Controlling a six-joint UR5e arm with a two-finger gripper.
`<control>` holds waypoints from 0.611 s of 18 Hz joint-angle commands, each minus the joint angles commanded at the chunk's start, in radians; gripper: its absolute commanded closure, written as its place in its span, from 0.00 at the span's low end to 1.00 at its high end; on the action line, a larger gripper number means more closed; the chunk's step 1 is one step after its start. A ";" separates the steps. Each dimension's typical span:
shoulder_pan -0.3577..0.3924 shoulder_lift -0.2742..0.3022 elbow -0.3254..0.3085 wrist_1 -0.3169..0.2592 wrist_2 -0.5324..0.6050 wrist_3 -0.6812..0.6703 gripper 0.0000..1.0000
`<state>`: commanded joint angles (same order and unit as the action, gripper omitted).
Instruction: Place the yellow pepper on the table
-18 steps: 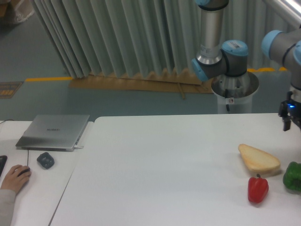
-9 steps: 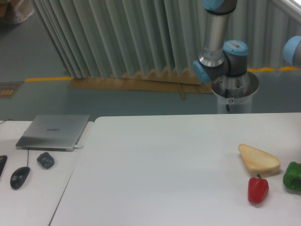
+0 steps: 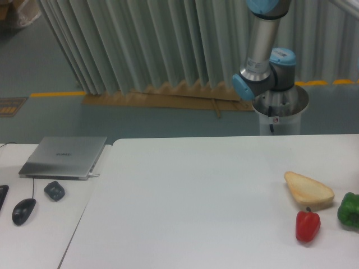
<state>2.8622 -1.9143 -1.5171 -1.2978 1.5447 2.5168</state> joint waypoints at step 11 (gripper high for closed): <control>0.081 -0.080 0.034 0.055 0.018 0.434 0.00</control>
<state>2.9437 -1.9941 -1.4834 -1.2426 1.5631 2.9510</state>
